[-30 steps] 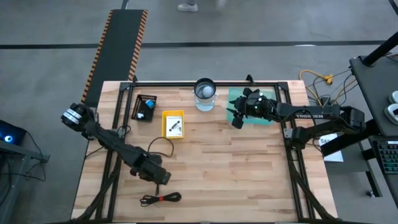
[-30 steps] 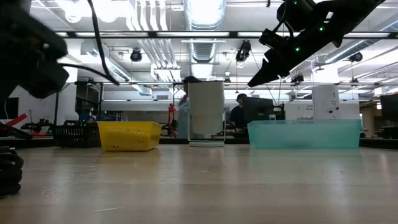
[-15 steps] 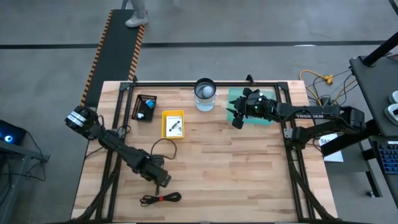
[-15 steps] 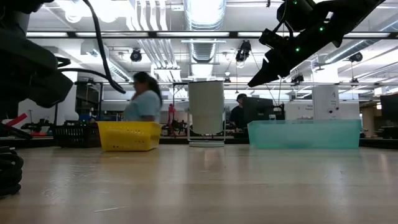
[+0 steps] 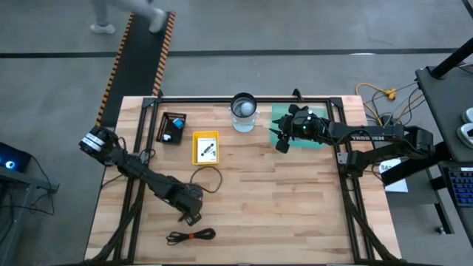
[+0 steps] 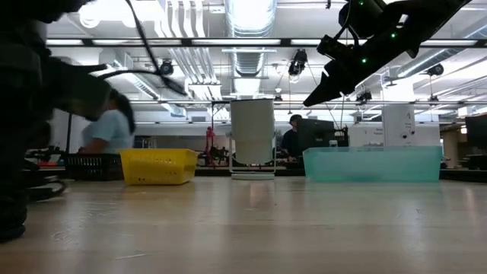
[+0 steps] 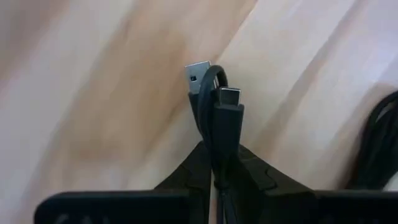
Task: Pick and place items into bin
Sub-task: Put the top black cable charger into the light blue bin
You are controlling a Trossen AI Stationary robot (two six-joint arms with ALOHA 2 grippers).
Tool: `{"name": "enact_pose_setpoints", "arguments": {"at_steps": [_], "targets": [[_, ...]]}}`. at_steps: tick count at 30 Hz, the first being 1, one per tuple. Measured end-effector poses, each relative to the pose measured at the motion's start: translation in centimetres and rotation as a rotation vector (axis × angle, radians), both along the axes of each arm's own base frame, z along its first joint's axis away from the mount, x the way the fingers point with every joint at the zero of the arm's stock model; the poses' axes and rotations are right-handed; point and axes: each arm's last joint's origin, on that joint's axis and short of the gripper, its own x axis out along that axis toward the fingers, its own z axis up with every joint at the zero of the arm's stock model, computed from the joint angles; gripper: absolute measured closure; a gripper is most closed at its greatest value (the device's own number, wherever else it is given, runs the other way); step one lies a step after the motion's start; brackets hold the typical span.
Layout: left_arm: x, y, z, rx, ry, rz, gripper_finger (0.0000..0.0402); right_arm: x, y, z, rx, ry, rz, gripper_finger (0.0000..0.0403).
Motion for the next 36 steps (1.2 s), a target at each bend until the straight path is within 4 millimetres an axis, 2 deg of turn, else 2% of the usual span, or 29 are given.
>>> {"name": "enact_pose_setpoints", "arguments": {"at_steps": [3,7,12,15,17,21,25,31,36], "targets": [[1.3,0.3,1.1,0.137,-0.118,-0.172,0.0384,0.0,0.0,0.0,0.003,-0.001,-0.002,0.0269],[3.3,0.8,4.0,0.336,-0.299,-0.379,0.0385,0.2,0.3,0.0,0.045,-0.021,0.095,0.0274],[5.4,2.4,7.0,0.65,-0.475,-0.496,0.0385,0.7,1.5,0.7,0.112,-0.13,0.56,0.0282],[6.8,3.3,8.0,0.846,-0.586,-0.516,0.0385,0.9,2.5,1.3,0.068,-0.233,0.823,0.029],[7.8,3.9,8.5,0.938,-0.662,-0.539,0.0385,1.0,3.1,1.5,0.024,-0.289,0.922,0.0296],[9.1,5.2,9.4,1.05,-0.742,-0.556,0.0385,1.3,4.3,1.7,0.01,-0.324,0.973,0.0304],[9.7,6.9,9.6,1.032,-0.752,-0.59,0.0385,1.4,5.4,1.7,-0.083,-0.329,1.044,0.0294],[10.4,8.6,9.9,1.016,-0.801,-0.551,0.0386,1.7,6.3,1.7,-0.212,-0.309,1.002,0.023],[11.2,9.2,10.2,1.048,-0.875,-0.535,0.0387,2.0,6.0,2.2,-0.279,-0.312,0.836,0.0181]]}}
